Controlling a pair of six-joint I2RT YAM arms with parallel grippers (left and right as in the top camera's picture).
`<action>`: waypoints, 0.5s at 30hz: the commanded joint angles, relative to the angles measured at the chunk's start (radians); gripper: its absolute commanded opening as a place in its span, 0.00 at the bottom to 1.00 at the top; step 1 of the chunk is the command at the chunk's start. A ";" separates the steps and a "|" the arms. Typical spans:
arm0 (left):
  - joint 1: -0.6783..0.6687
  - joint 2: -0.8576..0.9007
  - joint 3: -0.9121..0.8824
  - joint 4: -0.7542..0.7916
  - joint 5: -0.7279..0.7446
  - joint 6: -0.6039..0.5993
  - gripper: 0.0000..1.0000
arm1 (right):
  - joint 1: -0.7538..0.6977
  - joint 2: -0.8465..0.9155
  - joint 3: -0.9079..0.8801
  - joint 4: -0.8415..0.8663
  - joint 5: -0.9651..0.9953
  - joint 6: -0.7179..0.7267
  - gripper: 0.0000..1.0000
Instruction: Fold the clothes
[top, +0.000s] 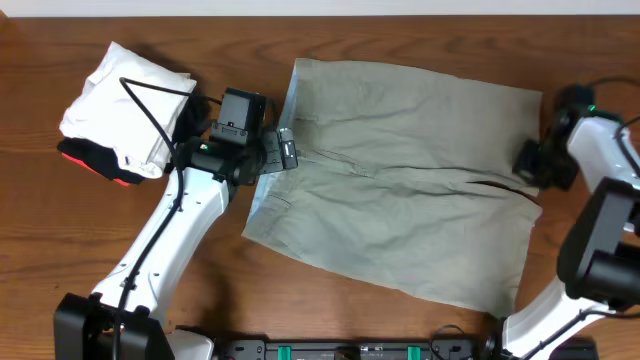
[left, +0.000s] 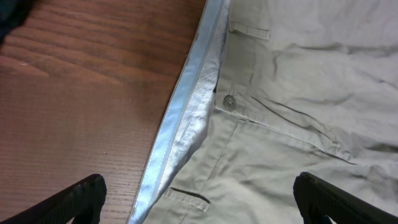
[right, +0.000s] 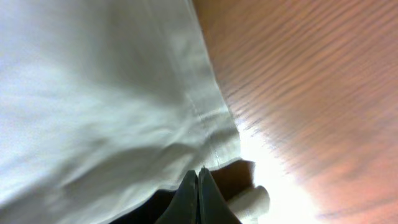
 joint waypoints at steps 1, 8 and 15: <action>0.005 0.000 0.015 -0.003 -0.012 0.006 0.98 | -0.004 -0.103 0.088 -0.047 0.010 -0.004 0.01; 0.005 0.000 0.015 -0.003 -0.012 0.005 0.98 | 0.002 -0.174 0.080 -0.231 -0.142 -0.004 0.01; 0.005 0.000 0.015 -0.003 -0.012 0.006 0.98 | 0.020 -0.174 -0.123 -0.199 -0.148 -0.004 0.01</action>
